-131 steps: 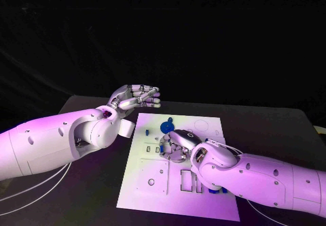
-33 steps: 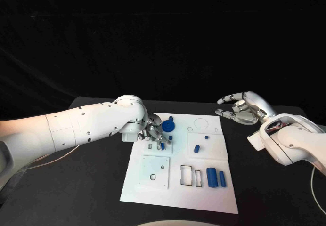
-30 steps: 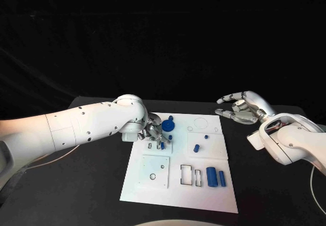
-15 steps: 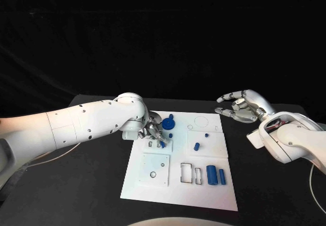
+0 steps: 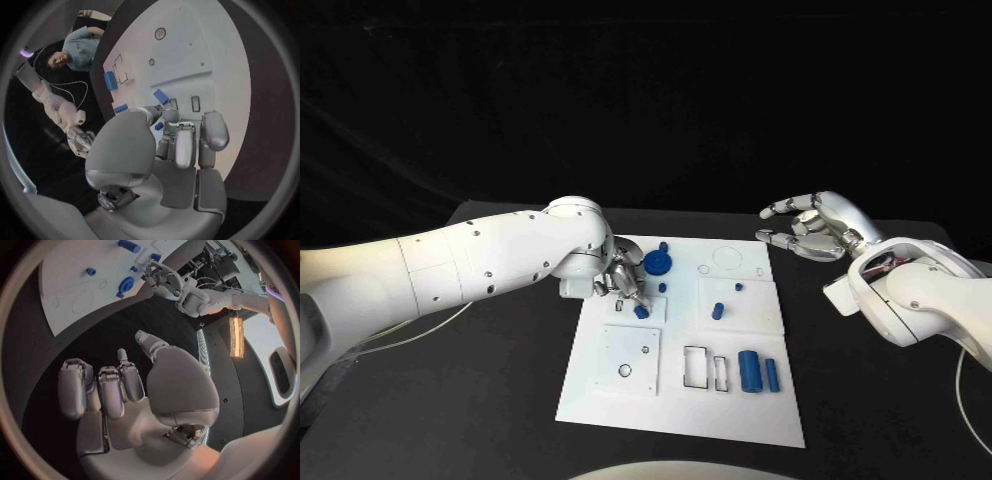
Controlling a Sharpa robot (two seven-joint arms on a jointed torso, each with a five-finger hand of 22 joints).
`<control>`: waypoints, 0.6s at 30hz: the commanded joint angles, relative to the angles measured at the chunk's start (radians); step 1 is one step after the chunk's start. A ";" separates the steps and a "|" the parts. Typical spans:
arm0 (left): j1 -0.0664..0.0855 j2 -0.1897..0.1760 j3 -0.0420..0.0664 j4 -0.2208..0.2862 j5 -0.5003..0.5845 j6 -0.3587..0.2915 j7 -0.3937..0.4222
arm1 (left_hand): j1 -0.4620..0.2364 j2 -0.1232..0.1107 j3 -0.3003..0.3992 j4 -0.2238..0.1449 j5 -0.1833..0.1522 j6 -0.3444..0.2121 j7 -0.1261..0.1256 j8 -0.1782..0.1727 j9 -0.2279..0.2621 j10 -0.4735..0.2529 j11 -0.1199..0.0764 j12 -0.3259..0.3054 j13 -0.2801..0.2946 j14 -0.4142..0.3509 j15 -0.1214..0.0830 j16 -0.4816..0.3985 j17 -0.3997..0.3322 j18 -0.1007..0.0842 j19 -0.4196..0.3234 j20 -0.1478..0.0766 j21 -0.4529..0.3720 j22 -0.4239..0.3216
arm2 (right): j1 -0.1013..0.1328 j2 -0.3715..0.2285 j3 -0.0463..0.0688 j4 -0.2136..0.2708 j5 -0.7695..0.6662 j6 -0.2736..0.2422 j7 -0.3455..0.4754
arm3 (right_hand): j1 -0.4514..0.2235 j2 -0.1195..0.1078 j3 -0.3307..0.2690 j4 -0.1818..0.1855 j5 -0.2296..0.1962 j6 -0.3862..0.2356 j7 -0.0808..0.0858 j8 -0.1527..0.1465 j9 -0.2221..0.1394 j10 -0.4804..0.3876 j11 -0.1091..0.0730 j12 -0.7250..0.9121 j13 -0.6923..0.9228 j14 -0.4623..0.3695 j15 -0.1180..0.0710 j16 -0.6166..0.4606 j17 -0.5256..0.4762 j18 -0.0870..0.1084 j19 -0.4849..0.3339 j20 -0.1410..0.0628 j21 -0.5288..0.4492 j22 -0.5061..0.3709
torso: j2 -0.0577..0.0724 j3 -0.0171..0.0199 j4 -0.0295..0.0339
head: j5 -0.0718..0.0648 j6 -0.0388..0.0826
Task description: Assemble the parts on the task board
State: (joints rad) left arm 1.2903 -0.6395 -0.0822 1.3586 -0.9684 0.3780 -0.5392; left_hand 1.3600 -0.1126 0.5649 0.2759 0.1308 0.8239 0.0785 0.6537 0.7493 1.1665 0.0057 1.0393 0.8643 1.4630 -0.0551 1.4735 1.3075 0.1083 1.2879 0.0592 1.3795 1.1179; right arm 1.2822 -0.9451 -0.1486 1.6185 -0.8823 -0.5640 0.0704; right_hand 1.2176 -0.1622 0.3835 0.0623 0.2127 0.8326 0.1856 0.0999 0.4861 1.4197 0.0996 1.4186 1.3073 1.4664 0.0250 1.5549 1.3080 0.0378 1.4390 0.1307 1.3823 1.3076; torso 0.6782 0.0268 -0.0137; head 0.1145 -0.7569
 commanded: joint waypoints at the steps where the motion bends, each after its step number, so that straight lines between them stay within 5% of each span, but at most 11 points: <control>1: 0.001 -0.001 0.000 -0.001 0.068 0.004 0.009 | 0.013 -0.032 0.115 -0.033 0.004 -0.006 0.001 0.007 0.020 0.006 0.001 -0.006 -0.003 0.054 0.000 0.000 0.093 -0.017 -0.003 -0.003 0.004 0.005 | -0.002 0.001 0.000 -0.001 -0.009 0.014 -0.003 | 0.000 0.004 0.003 0.006 0.005 0.009 0.000 0.005 -0.002 -0.007 0.001 -0.002 0.092 0.089 0.002 -0.004 0.197 0.017 -0.004 0.001 -0.003 0.115 | 0.001 0.0008 -0.0002 | 0.001 0.001; 6: 0.001 -0.004 0.000 -0.003 0.090 -0.012 0.012 | -0.036 -0.055 0.205 -0.055 -0.001 -0.007 0.004 0.018 0.049 0.014 0.002 -0.008 -0.007 0.054 0.004 0.000 0.094 -0.017 -0.003 -0.001 0.006 0.007 | -0.003 0.002 0.000 -0.003 -0.009 0.012 -0.003 | 0.000 0.004 0.003 0.007 0.005 0.010 0.000 0.006 -0.002 -0.007 0.001 -0.002 0.092 0.088 0.002 -0.004 0.195 0.017 -0.006 0.001 -0.005 0.114 | 0.001 0.0003 0.0007 | 0.000 0.002; 18: 0.000 -0.012 0.000 -0.005 0.084 -0.056 0.019 | -0.109 -0.079 0.208 -0.042 -0.011 -0.005 0.002 0.016 0.062 0.012 0.002 -0.005 -0.007 0.053 0.004 -0.002 0.091 -0.017 -0.003 0.001 0.006 0.010 | -0.006 0.003 0.000 -0.006 -0.008 0.013 -0.002 | -0.001 0.005 0.003 0.007 0.005 0.010 0.000 0.006 -0.002 -0.007 0.001 -0.003 0.091 0.088 0.001 -0.005 0.195 0.018 -0.007 0.001 -0.006 0.113 | 0.000 0.0002 0.0000 | 0.002 0.004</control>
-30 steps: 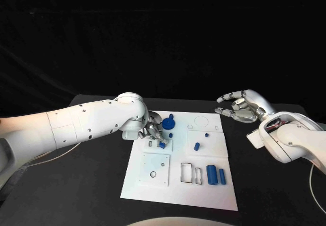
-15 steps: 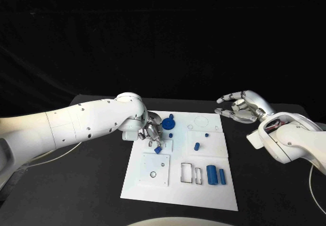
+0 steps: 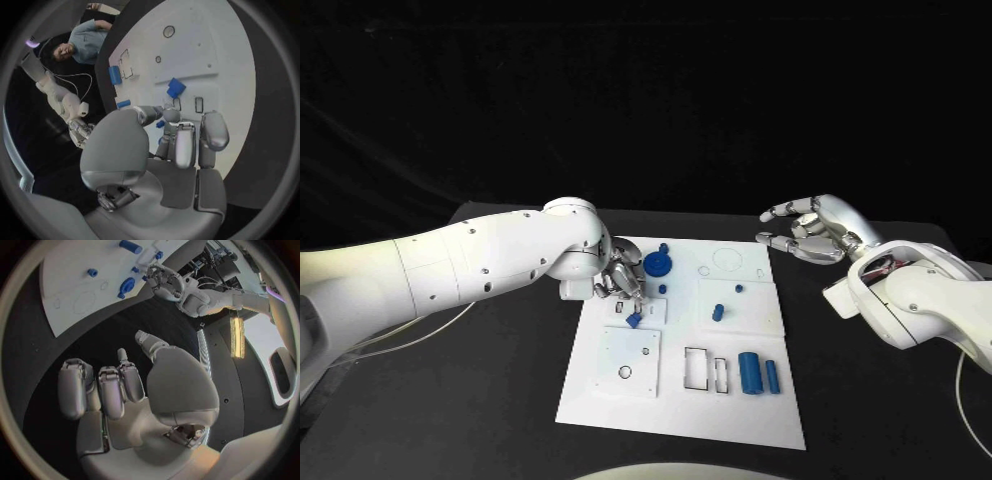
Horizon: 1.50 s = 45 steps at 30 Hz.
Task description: Assemble the parts on the task board
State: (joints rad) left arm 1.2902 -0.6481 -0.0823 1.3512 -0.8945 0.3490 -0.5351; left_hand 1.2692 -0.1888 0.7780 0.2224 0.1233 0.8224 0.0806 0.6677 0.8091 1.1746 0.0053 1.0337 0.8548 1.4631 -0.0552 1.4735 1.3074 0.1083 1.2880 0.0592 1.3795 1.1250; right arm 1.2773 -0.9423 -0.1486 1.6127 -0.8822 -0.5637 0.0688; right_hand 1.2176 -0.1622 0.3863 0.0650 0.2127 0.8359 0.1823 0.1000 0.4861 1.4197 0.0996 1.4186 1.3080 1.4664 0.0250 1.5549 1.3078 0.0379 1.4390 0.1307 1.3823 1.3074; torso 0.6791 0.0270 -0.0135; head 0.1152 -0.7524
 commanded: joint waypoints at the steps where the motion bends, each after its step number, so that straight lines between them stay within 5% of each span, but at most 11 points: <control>1: 0.000 -0.005 0.000 0.004 0.008 -0.031 0.016 | -0.027 -0.007 -0.009 0.014 -0.004 -0.002 -0.001 0.001 0.003 0.004 0.003 0.001 0.002 0.052 0.004 -0.002 0.091 -0.017 -0.003 0.001 0.005 0.002 | -0.002 0.000 0.000 0.001 -0.009 0.014 0.000 | -0.001 0.005 0.000 0.005 0.005 0.007 0.003 0.006 -0.002 -0.007 0.001 -0.003 0.091 0.088 0.001 -0.005 0.195 0.018 -0.007 0.001 -0.006 0.113 | -0.001 0.0002 -0.0002 | 0.002 -0.001; 6: -0.004 -0.026 0.001 0.022 0.002 -0.069 0.026 | -0.084 -0.030 -0.069 0.044 -0.007 0.011 0.000 -0.006 0.004 0.001 0.004 0.003 0.000 0.053 0.006 -0.001 0.092 -0.016 -0.005 0.001 0.003 0.000 | -0.003 -0.002 0.000 0.005 -0.020 0.028 0.004 | -0.002 0.006 0.000 0.006 0.005 0.008 0.003 0.007 -0.002 -0.007 0.000 -0.002 0.091 0.088 0.001 -0.004 0.197 0.017 -0.005 0.001 -0.004 0.115 | 0.000 -0.0007 0.0008 | 0.001 0.001; 15: -0.012 -0.088 0.004 0.064 0.048 -0.167 0.046 | -0.113 -0.038 -0.133 0.066 -0.007 0.007 0.007 -0.030 -0.004 -0.006 0.008 -0.002 -0.010 0.055 0.008 0.002 0.097 -0.015 -0.009 0.002 -0.003 -0.009 | -0.007 0.004 0.000 0.021 -0.101 0.084 0.003 | 0.035 0.009 0.016 -0.013 -0.012 0.042 -0.006 0.025 0.000 0.002 -0.008 0.006 0.099 0.092 -0.006 -0.001 0.209 0.013 0.006 -0.005 0.008 0.126 | -0.002 0.0001 -0.0007 | 0.003 0.001; 20: -0.014 -0.144 0.008 0.097 0.142 -0.249 0.084 | -0.125 -0.025 -0.181 0.067 -0.003 -0.031 0.033 -0.085 -0.042 -0.109 0.031 -0.120 -0.151 0.039 0.027 -0.019 0.063 0.012 -0.101 0.015 -0.078 -0.151 | -0.009 0.025 -0.002 0.036 -0.220 0.157 -0.025 | 0.057 0.014 0.037 -0.030 -0.021 0.065 -0.011 0.035 -0.001 0.011 -0.013 0.014 0.106 0.094 -0.010 0.002 0.216 0.010 0.014 -0.009 0.017 0.134 | -0.003 -0.0018 -0.0005 | 0.003 0.003; 23: -0.014 -0.178 0.009 0.115 0.201 -0.293 0.111 | -0.105 -0.017 -0.187 0.066 -0.001 -0.037 0.039 -0.089 -0.050 -0.121 0.037 -0.127 -0.160 0.027 0.034 -0.032 0.044 0.028 -0.157 0.023 -0.130 -0.238 | -0.009 0.043 -0.003 0.047 -0.300 0.199 -0.045 | 0.060 0.013 0.043 -0.033 -0.025 0.075 -0.014 0.039 -0.002 0.015 -0.015 0.017 0.110 0.094 -0.012 0.002 0.219 0.010 0.016 -0.011 0.020 0.136 | -0.003 -0.0011 0.0021 | 0.003 0.004; 24: -0.015 -0.191 0.009 0.123 0.223 -0.306 0.122 | -0.095 -0.015 -0.193 0.067 -0.001 -0.044 0.044 -0.090 -0.055 -0.133 0.042 -0.135 -0.169 -0.039 0.038 -0.130 -0.099 0.039 -0.199 0.027 -0.175 -0.305 | -0.010 0.051 -0.003 0.050 -0.331 0.212 -0.053 | 0.060 0.013 0.044 -0.034 -0.026 0.078 -0.015 0.040 -0.002 0.016 -0.016 0.018 0.110 0.094 -0.012 0.002 0.219 0.009 0.018 -0.011 0.022 0.138 | -0.002 -0.0008 0.0025 | 0.003 0.004; 28: -0.016 -0.242 0.009 0.152 0.307 -0.366 0.168 | -0.068 -0.013 -0.200 0.067 0.001 -0.087 0.064 -0.103 -0.084 -0.177 0.060 -0.163 -0.201 -0.124 0.053 -0.264 -0.264 0.074 -0.323 0.040 -0.326 -0.521 | -0.010 0.101 -0.004 0.053 -0.463 0.258 -0.078 | 0.072 0.009 0.057 -0.047 -0.028 0.091 -0.019 0.044 -0.005 0.019 -0.020 0.020 0.112 0.095 -0.016 0.003 0.222 0.008 0.021 -0.015 0.025 0.141 | -0.001 -0.0022 0.0003 | 0.008 0.004; 33: -0.019 -0.279 0.009 0.170 0.375 -0.433 0.223 | -0.049 -0.015 -0.205 0.068 0.002 -0.118 0.081 -0.100 -0.112 -0.212 0.077 -0.199 -0.250 -0.216 0.069 -0.416 -0.437 0.075 -0.330 0.056 -0.404 -0.574 | -0.010 0.174 -0.008 0.043 -0.593 0.304 -0.111 | 0.075 0.005 0.064 -0.054 -0.032 0.098 -0.021 0.047 -0.007 0.019 -0.022 0.020 0.112 0.095 -0.018 0.003 0.220 0.008 0.021 -0.017 0.026 0.142 | -0.002 -0.0048 0.0025 | 0.009 0.006; 45: -0.025 -0.323 0.009 0.196 0.485 -0.587 0.328 | -0.049 -0.022 -0.215 0.069 0.002 -0.126 0.084 -0.091 -0.126 -0.220 0.080 -0.208 -0.274 -0.243 0.073 -0.468 -0.496 0.076 -0.323 0.060 -0.435 -0.594 | -0.032 0.337 -0.019 -0.012 -0.801 0.364 -0.184 | 0.072 -0.009 0.072 -0.065 -0.052 0.088 -0.023 0.036 -0.017 0.019 -0.024 0.019 0.111 0.095 -0.021 0.004 0.224 0.006 0.025 -0.020 0.030 0.147 | -0.004 -0.0106 0.0048 | 0.015 0.001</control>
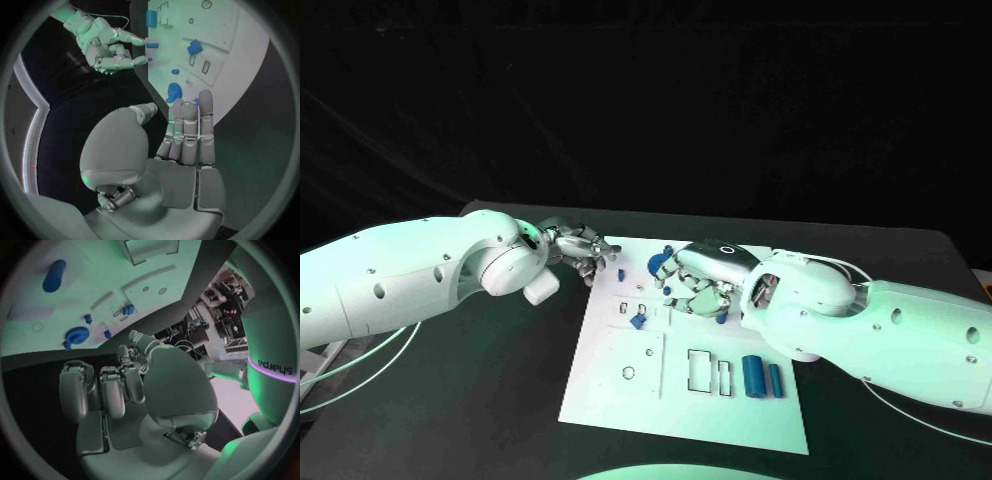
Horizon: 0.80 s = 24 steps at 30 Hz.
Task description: Assemble the parts on the task board
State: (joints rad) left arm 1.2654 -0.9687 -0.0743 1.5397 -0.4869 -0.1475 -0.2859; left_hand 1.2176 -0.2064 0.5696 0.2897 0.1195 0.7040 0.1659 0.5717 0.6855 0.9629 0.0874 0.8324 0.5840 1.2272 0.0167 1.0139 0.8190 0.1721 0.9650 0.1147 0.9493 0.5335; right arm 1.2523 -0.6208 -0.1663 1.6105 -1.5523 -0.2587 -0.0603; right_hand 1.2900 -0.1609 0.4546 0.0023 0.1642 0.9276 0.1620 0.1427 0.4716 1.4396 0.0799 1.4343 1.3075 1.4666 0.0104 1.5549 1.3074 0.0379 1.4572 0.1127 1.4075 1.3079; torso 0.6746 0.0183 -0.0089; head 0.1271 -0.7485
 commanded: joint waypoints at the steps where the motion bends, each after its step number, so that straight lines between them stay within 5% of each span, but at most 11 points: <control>1: 0.000 -0.005 0.001 0.010 0.087 -0.104 0.090 | 0.004 -0.005 -0.006 0.001 0.006 -0.008 -0.001 0.006 -0.003 -0.009 -0.001 -0.008 -0.006 -0.009 0.001 -0.012 -0.013 0.012 0.001 0.005 -0.008 -0.005 | -0.012 0.029 -0.003 -0.015 -0.147 0.059 -0.063 | -0.004 -0.014 0.004 -0.003 -0.006 -0.008 -0.001 -0.011 -0.005 -0.001 -0.004 0.002 0.111 0.095 -0.006 0.004 0.225 0.006 0.007 -0.002 0.005 0.146 | 0.001 -0.0009 0.0001 | 0.004 -0.003; 10: -0.001 -0.013 0.001 0.025 0.198 -0.227 0.213 | 0.026 -0.003 0.001 -0.001 0.008 -0.009 -0.002 0.015 -0.011 -0.009 -0.003 -0.010 -0.021 -0.010 0.000 -0.022 -0.023 0.012 0.008 0.005 -0.022 -0.015 | -0.051 0.116 -0.006 -0.050 -0.238 0.062 -0.106 | -0.007 -0.025 0.007 -0.012 -0.001 -0.035 0.011 -0.029 -0.016 -0.004 0.007 -0.001 0.107 0.095 0.003 0.004 0.225 0.005 0.009 0.003 0.007 0.150 | 0.002 0.0011 0.0009 | 0.021 -0.014; 17: -0.001 -0.013 0.001 0.034 0.248 -0.250 0.268 | 0.031 -0.002 0.003 -0.001 0.008 -0.010 -0.002 0.016 -0.012 -0.009 -0.003 -0.011 -0.024 -0.012 0.000 -0.027 -0.029 0.012 0.010 0.005 -0.025 -0.017 | -0.070 0.160 -0.011 -0.088 -0.263 0.073 -0.116 | -0.003 -0.027 0.011 -0.018 0.006 -0.045 0.014 -0.035 -0.020 -0.006 0.010 -0.002 0.105 0.095 0.005 0.004 0.225 0.005 0.009 0.006 0.006 0.149 | 0.004 -0.0028 0.0004 | 0.025 -0.018; 24: 0.000 -0.009 0.001 0.040 0.259 -0.250 0.283 | 0.034 -0.001 0.004 -0.001 0.008 -0.011 -0.001 0.017 -0.014 -0.010 -0.003 -0.011 -0.027 -0.013 0.000 -0.029 -0.032 0.012 0.011 0.005 -0.028 -0.018 | -0.080 0.183 -0.013 -0.107 -0.274 0.074 -0.119 | -0.002 -0.026 0.013 -0.020 0.009 -0.048 0.015 -0.038 -0.022 -0.005 0.011 -0.001 0.106 0.096 0.006 0.004 0.225 0.005 0.009 0.006 0.006 0.150 | 0.004 -0.0013 0.0013 | 0.028 -0.024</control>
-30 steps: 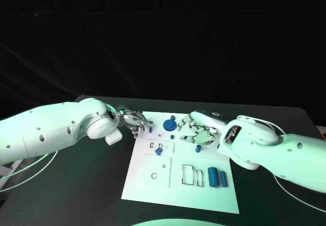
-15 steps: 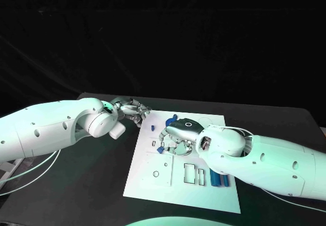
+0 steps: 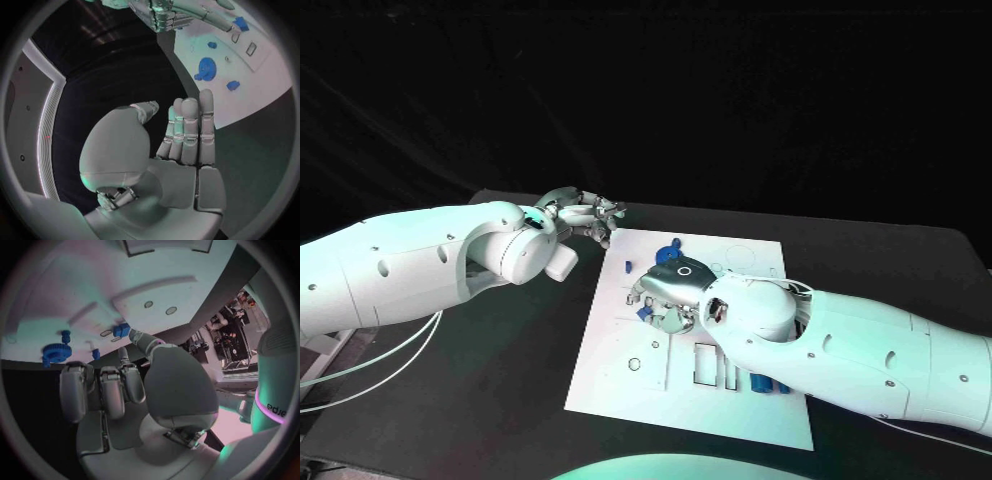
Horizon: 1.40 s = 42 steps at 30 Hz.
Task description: Assemble the parts on the task board
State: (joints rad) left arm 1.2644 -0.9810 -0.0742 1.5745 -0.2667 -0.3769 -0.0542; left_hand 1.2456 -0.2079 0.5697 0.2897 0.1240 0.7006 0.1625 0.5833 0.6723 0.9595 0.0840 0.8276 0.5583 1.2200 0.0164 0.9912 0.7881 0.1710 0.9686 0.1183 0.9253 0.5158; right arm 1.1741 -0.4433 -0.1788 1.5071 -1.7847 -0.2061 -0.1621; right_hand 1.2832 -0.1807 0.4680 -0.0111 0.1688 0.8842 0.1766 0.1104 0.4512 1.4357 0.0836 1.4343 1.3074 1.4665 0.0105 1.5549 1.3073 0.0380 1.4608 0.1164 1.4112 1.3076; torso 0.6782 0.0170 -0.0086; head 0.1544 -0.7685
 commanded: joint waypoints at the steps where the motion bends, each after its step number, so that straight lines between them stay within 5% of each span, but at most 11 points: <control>1: 0.001 0.003 0.001 0.005 0.040 -0.020 0.052 | 0.006 0.000 0.004 -0.001 0.004 -0.008 0.002 0.006 -0.001 -0.007 0.001 -0.007 -0.001 -0.006 0.001 -0.006 -0.001 0.013 0.007 0.001 -0.004 -0.001 | -0.003 0.007 0.000 -0.005 -0.043 0.025 -0.016 | 0.005 -0.005 0.001 -0.007 0.005 -0.006 0.001 -0.006 -0.001 -0.001 0.007 -0.001 0.107 0.096 0.006 0.004 0.226 0.005 0.005 0.003 0.002 0.150 | 0.000 0.0003 0.0014 | 0.001 -0.005; 10: 0.001 0.005 0.001 0.006 0.041 -0.020 0.055 | 0.011 0.003 0.007 -0.001 0.004 -0.008 0.002 0.008 -0.003 -0.007 0.001 -0.006 -0.004 -0.006 0.001 -0.007 -0.001 0.013 0.009 0.001 -0.007 -0.003 | -0.006 0.018 -0.002 -0.012 -0.045 0.062 -0.012 | 0.009 -0.003 0.006 -0.012 0.004 0.001 0.000 -0.003 -0.001 0.002 0.007 0.003 0.111 0.095 0.007 0.004 0.225 0.005 0.005 0.004 0.002 0.150 | -0.001 0.0013 0.0000 | 0.005 -0.011; 42: 0.002 0.012 0.002 0.003 0.042 -0.003 0.036 | 0.013 0.005 0.008 0.000 0.003 -0.008 0.003 0.009 -0.004 -0.007 0.001 -0.006 -0.007 -0.005 0.001 -0.007 -0.002 0.013 0.010 0.001 -0.009 -0.004 | -0.025 0.051 -0.004 -0.064 -0.081 0.055 -0.028 | 0.010 0.022 0.048 -0.031 -0.021 0.066 -0.013 0.027 0.001 0.019 -0.004 0.020 0.127 0.097 -0.002 0.006 0.231 0.003 0.014 -0.001 0.012 0.161 | -0.002 0.0020 -0.0011 | 0.013 -0.022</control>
State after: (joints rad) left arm 1.2652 -0.9709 -0.0736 1.5763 -0.2310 -0.3903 -0.0222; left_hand 1.2493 -0.2037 0.5697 0.2897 0.1240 0.6973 0.1659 0.5867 0.6689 0.9596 0.0840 0.8276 0.5530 1.2201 0.0164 0.9866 0.7865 0.1706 0.9721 0.1218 0.9216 0.5127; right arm 1.1529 -0.3933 -0.1802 1.4449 -1.8418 -0.1614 -0.1798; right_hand 1.2960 -0.1669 0.5110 -0.0426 0.1530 0.9437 0.1613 0.1346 0.4496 1.4483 0.0782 1.4493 1.3079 1.4665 0.0106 1.5549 1.3078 0.0379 1.4607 0.1164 1.4200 1.3081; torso 0.6770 0.0189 -0.0082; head 0.1661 -0.7894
